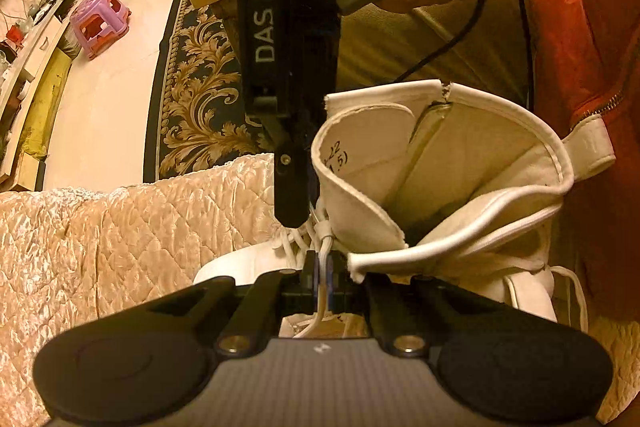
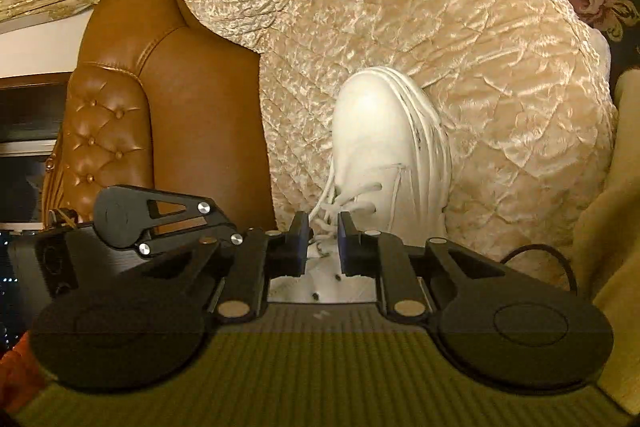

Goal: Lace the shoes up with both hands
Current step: 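Release the lace from the left gripper and lift it away from the sneaker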

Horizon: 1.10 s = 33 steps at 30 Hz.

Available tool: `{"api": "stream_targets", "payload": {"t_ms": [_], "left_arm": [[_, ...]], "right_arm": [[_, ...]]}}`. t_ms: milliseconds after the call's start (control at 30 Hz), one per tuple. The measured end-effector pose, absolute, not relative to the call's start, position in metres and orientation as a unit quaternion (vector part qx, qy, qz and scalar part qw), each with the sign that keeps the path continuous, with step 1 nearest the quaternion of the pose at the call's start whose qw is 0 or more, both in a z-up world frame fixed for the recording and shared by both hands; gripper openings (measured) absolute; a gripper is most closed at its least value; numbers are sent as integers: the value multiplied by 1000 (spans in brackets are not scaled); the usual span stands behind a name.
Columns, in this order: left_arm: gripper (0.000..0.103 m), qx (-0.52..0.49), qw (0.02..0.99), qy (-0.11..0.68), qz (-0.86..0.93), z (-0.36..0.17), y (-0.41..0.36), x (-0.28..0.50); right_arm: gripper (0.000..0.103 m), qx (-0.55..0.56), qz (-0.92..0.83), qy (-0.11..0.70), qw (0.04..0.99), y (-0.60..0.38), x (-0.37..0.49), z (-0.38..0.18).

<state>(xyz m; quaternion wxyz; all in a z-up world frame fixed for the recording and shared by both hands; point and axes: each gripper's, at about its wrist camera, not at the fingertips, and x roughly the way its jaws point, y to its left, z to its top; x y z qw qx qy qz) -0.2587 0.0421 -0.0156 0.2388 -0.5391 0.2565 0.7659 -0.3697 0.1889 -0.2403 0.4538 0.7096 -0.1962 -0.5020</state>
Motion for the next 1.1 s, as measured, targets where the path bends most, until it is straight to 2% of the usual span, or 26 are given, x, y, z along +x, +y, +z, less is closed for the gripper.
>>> {"api": "stream_targets", "payload": {"t_ms": [333,467,600,633,700,767,900,933,1100], "left_arm": [[3,-542,234,256,766,-15,44,-256],[3,-543,232,255,766,-15,45,-256],[5,-546,223,252,767,-14,46,-255],[8,-547,219,253,767,-14,47,-255],[12,-553,206,253,767,-14,45,-255],[30,-560,190,250,767,-12,40,-252],[42,-572,164,234,769,-1,24,-239],[48,-574,156,223,772,3,17,-236],[50,-562,92,101,816,31,-35,-223]], "right_arm": [[18,704,-508,-211,448,189,-360,-238],[4,678,-534,-177,473,183,-353,-230],[3,636,-568,-127,506,178,-343,-212],[3,620,-584,-107,513,177,-339,-206],[3,538,-649,-19,538,174,-326,-181],[3,513,-664,8,543,174,-325,-172],[3,470,-707,37,527,184,-334,-157],[3,463,-716,38,522,188,-338,-153],[3,411,-761,25,502,208,-358,-116]]}}
